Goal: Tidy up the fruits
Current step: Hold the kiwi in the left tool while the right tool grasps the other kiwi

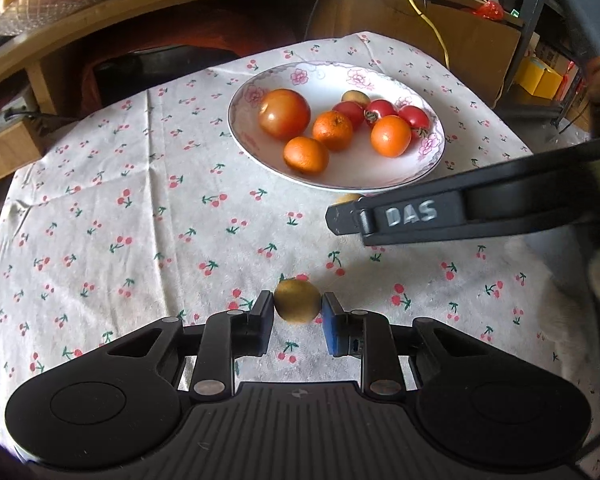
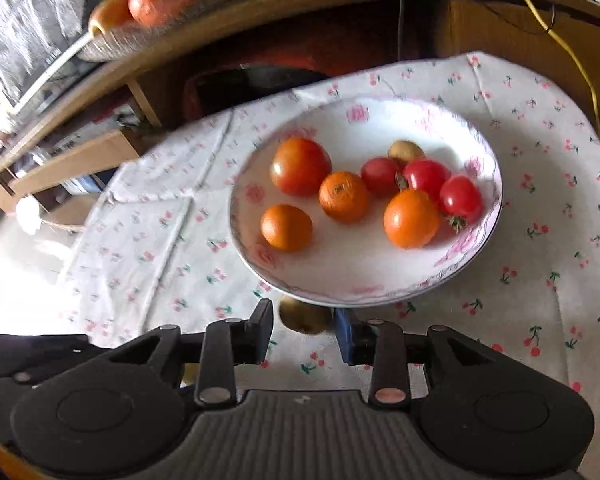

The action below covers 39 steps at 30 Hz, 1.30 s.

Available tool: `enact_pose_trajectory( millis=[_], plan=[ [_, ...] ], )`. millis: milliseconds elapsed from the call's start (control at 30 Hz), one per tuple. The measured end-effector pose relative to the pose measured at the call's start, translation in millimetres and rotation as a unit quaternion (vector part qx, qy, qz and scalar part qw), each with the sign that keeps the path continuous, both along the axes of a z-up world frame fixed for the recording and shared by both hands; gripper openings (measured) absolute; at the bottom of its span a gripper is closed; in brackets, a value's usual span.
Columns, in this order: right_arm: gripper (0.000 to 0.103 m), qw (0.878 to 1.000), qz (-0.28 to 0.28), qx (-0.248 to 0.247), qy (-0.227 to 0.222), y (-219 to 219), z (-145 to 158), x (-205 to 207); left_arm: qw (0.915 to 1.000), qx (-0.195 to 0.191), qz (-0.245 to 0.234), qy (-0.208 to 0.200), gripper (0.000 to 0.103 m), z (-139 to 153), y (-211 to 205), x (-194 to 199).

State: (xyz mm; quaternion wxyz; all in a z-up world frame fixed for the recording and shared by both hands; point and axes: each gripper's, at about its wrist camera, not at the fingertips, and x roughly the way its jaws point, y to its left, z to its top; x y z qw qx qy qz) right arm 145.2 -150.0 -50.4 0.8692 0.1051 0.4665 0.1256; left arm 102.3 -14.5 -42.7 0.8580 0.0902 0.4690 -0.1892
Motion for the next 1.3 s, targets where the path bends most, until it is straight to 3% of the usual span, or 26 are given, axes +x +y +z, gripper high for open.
enact_pose_trajectory(
  millis=[200,467,600,867,1100,1300],
  plan=[
    [0.029,1.000,0.013,-0.024,-0.006,4,6,-10,1.0000,-0.001,0.001,0.004,0.034,-2,3,-1],
    [0.029,0.997,0.057,-0.061,0.006,-19,21,-67,0.9999,0.005,-0.005,-0.009,0.034,5,2,-11],
    [0.029,0.995,0.061,-0.070,0.017,-27,18,-91,0.9997,0.015,-0.007,-0.015,0.038,3,-2,-11],
    [0.030,0.994,0.076,-0.080,0.010,-28,9,-92,0.9993,0.031,0.002,-0.022,0.047,-7,-8,0],
    [0.030,0.991,0.097,-0.091,0.002,-23,6,-89,0.9993,0.029,0.002,-0.022,0.044,-7,-7,2],
    [0.030,0.992,0.094,-0.082,0.007,-27,6,-85,0.9992,0.033,-0.002,-0.022,0.034,-7,-9,1]
  ],
)
